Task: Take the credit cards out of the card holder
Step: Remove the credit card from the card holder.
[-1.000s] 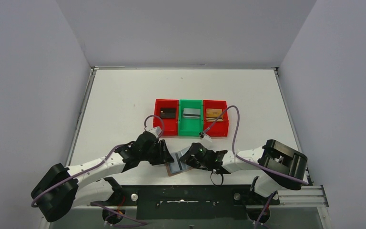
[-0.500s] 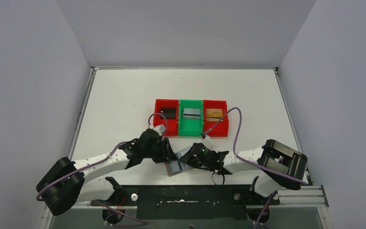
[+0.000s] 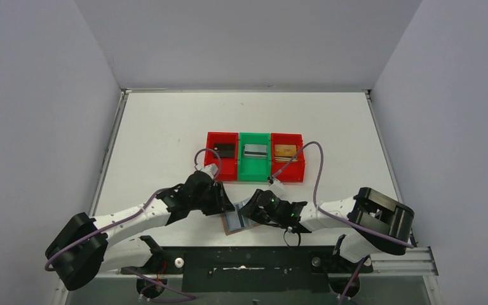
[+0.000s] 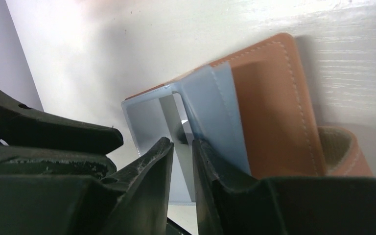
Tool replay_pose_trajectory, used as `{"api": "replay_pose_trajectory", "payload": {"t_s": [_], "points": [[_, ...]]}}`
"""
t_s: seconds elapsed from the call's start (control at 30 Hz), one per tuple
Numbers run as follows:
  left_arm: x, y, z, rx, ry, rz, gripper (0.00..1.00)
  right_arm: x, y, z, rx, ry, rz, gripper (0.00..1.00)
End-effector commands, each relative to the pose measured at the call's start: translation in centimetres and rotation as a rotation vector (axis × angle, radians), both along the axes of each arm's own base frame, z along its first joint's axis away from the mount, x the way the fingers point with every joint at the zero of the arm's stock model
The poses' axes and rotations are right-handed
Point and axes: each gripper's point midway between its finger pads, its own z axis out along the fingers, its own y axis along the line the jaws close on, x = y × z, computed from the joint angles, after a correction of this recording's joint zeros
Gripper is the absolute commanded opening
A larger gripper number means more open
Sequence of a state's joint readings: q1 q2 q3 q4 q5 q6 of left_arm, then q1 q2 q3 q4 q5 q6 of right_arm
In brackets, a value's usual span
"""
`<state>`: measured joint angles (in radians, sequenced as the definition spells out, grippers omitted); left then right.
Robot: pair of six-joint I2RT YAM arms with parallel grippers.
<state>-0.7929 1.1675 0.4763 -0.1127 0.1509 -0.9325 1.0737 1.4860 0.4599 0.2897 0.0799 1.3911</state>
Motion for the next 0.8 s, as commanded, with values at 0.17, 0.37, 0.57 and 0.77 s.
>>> {"api": "replay_pose_trajectory", "payload": {"t_s": [0.17,0.37,0.57,0.77], "points": [[1.6,2.0,1.9,0.049,-0.083,0.119,0.40,0.2,-0.2,2.8,-0.150,-0.148,0.111,0.45],[2.8,5.5,3.3,0.126,-0.141,0.257,0.40,0.2,0.7,4.0,-0.334,-0.253,0.168,0.68],[3.1,8.3,4.0,0.138,-0.163,0.371,0.40,0.0,1.6,2.9,-0.508,-0.243,0.214,0.73],[2.7,9.3,4.7,0.095,-0.185,0.411,0.40,-0.3,1.5,1.8,-0.664,-0.230,0.223,0.74]]}}
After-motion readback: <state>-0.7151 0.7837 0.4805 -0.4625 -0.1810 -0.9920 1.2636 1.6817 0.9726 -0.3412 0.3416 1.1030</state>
